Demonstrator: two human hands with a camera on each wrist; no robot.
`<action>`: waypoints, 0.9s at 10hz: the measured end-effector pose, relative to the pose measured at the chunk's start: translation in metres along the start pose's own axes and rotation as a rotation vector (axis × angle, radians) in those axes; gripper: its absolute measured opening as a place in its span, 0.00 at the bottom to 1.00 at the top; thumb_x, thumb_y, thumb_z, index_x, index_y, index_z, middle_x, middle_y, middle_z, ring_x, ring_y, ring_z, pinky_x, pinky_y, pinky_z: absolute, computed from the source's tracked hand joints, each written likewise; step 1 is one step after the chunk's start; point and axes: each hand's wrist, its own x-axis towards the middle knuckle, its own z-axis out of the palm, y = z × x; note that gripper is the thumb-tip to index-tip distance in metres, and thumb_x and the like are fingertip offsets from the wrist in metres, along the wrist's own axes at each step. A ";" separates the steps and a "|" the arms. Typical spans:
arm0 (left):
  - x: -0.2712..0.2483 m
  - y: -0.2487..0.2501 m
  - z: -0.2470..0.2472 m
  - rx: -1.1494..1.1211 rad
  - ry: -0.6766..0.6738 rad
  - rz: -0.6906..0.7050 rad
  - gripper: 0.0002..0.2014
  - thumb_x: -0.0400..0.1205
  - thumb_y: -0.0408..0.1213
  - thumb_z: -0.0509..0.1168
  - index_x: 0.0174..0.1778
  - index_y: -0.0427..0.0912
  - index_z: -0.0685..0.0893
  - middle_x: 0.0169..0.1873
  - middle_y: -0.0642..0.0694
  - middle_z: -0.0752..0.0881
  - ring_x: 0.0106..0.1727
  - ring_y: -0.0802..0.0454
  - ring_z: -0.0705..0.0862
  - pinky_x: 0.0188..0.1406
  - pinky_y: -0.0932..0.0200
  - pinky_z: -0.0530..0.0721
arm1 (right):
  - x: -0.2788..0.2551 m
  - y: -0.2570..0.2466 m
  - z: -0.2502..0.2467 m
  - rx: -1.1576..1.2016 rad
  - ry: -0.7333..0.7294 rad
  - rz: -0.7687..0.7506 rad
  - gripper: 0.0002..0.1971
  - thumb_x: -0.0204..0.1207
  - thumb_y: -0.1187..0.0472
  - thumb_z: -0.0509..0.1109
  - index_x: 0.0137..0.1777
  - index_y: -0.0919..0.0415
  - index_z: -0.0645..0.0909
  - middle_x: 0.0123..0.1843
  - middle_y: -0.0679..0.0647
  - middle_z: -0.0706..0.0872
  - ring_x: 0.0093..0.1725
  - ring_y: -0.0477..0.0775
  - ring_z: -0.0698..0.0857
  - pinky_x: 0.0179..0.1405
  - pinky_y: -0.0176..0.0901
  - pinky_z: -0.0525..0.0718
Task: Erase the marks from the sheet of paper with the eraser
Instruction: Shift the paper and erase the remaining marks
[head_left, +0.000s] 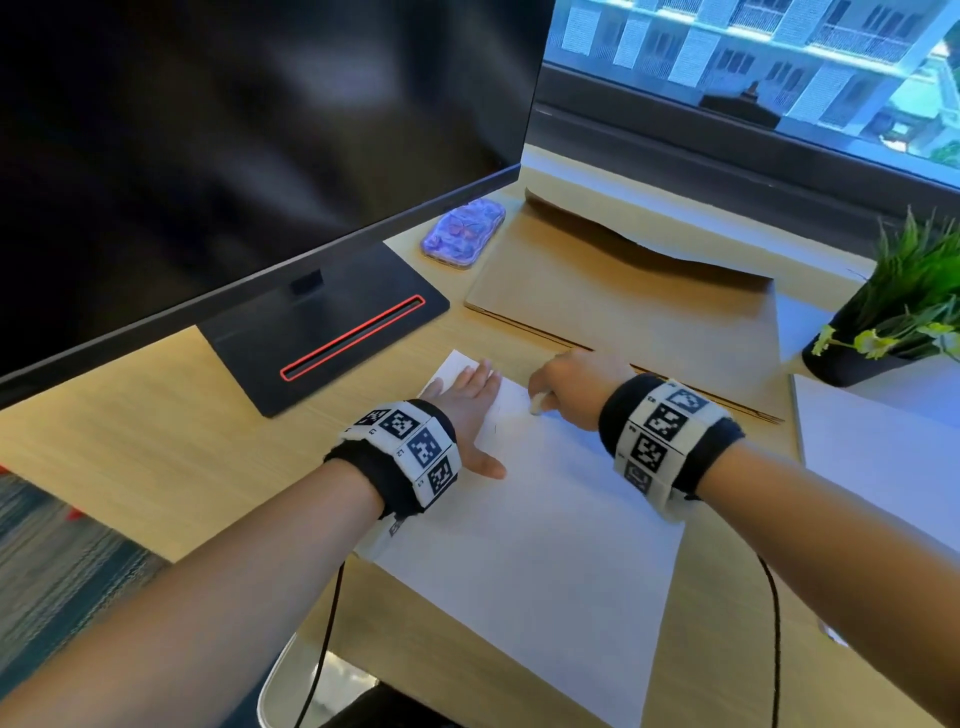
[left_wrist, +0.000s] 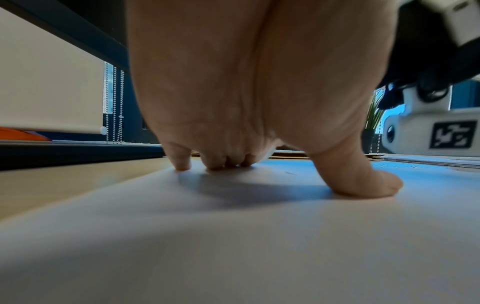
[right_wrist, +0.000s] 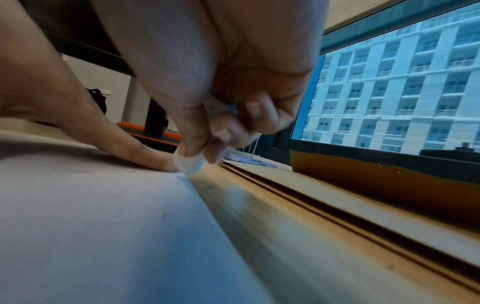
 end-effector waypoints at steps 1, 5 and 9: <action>-0.001 0.000 0.001 0.008 0.009 0.003 0.56 0.75 0.62 0.65 0.81 0.40 0.32 0.81 0.45 0.31 0.83 0.49 0.35 0.82 0.45 0.43 | 0.008 -0.007 0.005 0.074 0.166 -0.010 0.16 0.84 0.60 0.59 0.70 0.51 0.76 0.61 0.55 0.82 0.55 0.57 0.83 0.47 0.45 0.83; -0.001 0.001 0.001 -0.004 0.021 -0.003 0.55 0.75 0.62 0.65 0.82 0.41 0.33 0.81 0.46 0.31 0.83 0.50 0.36 0.82 0.45 0.42 | 0.005 -0.004 0.005 0.041 0.151 0.001 0.17 0.83 0.60 0.60 0.71 0.50 0.75 0.62 0.55 0.82 0.57 0.59 0.83 0.52 0.47 0.83; 0.000 0.000 0.001 0.021 0.019 0.008 0.55 0.76 0.62 0.65 0.82 0.41 0.33 0.81 0.46 0.31 0.83 0.50 0.36 0.81 0.46 0.42 | -0.001 0.002 0.014 0.151 0.139 0.057 0.15 0.81 0.61 0.63 0.65 0.52 0.80 0.61 0.54 0.77 0.56 0.59 0.81 0.54 0.49 0.83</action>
